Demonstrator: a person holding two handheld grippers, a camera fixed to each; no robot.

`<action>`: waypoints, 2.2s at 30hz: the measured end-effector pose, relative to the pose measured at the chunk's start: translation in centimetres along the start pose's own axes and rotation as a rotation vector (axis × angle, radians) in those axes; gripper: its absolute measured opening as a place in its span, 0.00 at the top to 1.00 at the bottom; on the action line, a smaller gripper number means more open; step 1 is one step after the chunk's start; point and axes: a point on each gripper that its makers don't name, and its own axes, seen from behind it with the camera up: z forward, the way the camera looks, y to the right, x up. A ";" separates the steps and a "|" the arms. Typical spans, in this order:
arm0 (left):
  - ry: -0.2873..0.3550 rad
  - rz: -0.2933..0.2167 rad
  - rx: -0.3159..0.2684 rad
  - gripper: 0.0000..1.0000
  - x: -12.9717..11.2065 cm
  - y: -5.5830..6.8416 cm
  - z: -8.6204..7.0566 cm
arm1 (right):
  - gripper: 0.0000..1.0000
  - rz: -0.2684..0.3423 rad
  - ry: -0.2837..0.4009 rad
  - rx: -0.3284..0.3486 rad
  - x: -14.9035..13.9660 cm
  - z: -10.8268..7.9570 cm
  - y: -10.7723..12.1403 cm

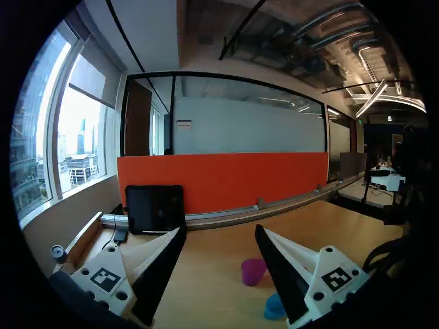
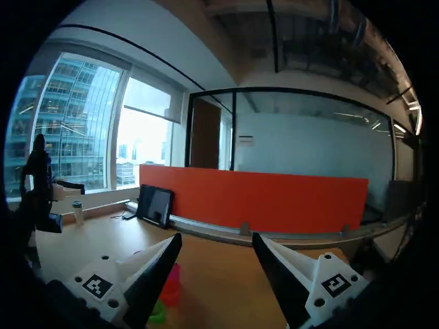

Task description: Pour water

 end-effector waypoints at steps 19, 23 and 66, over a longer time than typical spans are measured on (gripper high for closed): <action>-0.005 -0.012 -0.218 0.07 0.1 4.3 -0.6 | 0.01 0.030 -0.026 0.266 0.7 -0.6 -5.4; -0.024 -0.006 -0.248 0.07 -0.7 4.8 -0.7 | 0.01 0.027 -0.045 0.306 0.2 -0.8 -6.1; -0.312 0.098 -0.442 0.07 -15.5 9.5 -0.8 | 0.01 -0.084 -0.342 0.478 -14.7 -1.3 -9.4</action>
